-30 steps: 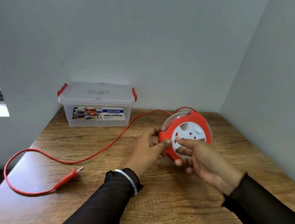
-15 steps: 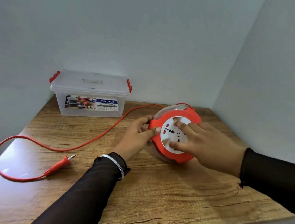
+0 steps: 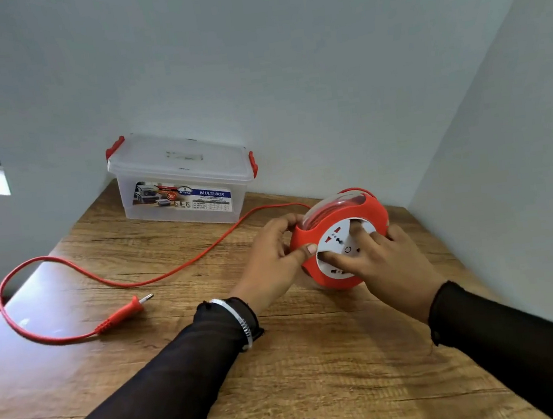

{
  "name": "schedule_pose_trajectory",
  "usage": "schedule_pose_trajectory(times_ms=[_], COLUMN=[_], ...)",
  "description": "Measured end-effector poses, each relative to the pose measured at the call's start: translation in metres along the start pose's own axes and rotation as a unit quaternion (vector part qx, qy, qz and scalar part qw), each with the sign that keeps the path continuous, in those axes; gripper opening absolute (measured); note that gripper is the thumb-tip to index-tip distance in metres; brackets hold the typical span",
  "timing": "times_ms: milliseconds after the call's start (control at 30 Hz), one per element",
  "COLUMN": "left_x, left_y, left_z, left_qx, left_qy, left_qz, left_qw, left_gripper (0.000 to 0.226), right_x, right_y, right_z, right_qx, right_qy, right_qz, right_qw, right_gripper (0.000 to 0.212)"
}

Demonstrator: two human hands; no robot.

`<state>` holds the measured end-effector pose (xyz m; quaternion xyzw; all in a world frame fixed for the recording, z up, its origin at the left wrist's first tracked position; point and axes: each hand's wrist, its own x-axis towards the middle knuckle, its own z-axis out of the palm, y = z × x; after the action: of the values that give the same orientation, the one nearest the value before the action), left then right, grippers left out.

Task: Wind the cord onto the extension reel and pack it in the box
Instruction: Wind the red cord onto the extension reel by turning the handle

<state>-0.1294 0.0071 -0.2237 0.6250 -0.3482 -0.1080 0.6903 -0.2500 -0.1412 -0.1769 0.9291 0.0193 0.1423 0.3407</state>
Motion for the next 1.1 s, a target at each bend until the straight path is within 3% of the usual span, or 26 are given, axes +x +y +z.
schedule_pose_trajectory(times_ms=[200, 400, 567, 733, 933, 1033, 1067, 1100], left_x=[0.001, 0.006, 0.010, 0.010, 0.009, 0.008, 0.008, 0.008], left_y=[-0.007, -0.009, -0.013, -0.026, -0.033, -0.032, -0.032, -0.031], left_z=[0.002, -0.002, -0.006, 0.001, 0.011, 0.014, 0.015, 0.015], left_qx=[0.009, -0.008, 0.005, 0.004, 0.018, 0.029, 0.032, 0.029], left_qy=[0.027, 0.084, 0.115, 0.119, 0.103, 0.098, 0.093, 0.087], left_qz=[-0.009, -0.027, -0.021, -0.010, 0.010, 0.010, 0.009, 0.004], left_qw=[1.000, 0.996, 0.993, 0.993, 0.994, 0.995, 0.995, 0.996], left_gripper=[0.039, 0.035, 0.038, 0.038, 0.038, 0.039, 0.039, 0.039], right_x=[0.004, 0.038, 0.064, 0.071, 0.071, 0.073, 0.073, 0.072], right_y=[-0.021, -0.046, -0.072, -0.069, -0.064, -0.062, -0.060, -0.059], right_z=[0.022, 0.037, 0.047, 0.056, 0.061, 0.061, 0.061, 0.061], right_qx=[0.129, 0.282, 0.440, 0.563, 0.716, 0.792, 0.808, 0.810], right_qy=[0.027, 0.079, 0.156, 0.180, 0.207, 0.204, 0.197, 0.192], right_qz=[0.156, 0.273, 0.372, 0.390, 0.393, 0.400, 0.400, 0.398], right_qw=[0.979, 0.916, 0.802, 0.706, 0.538, 0.414, 0.385, 0.386], right_gripper=[0.051, 0.060, 0.060, 0.062, 0.060, 0.059, 0.058, 0.057])
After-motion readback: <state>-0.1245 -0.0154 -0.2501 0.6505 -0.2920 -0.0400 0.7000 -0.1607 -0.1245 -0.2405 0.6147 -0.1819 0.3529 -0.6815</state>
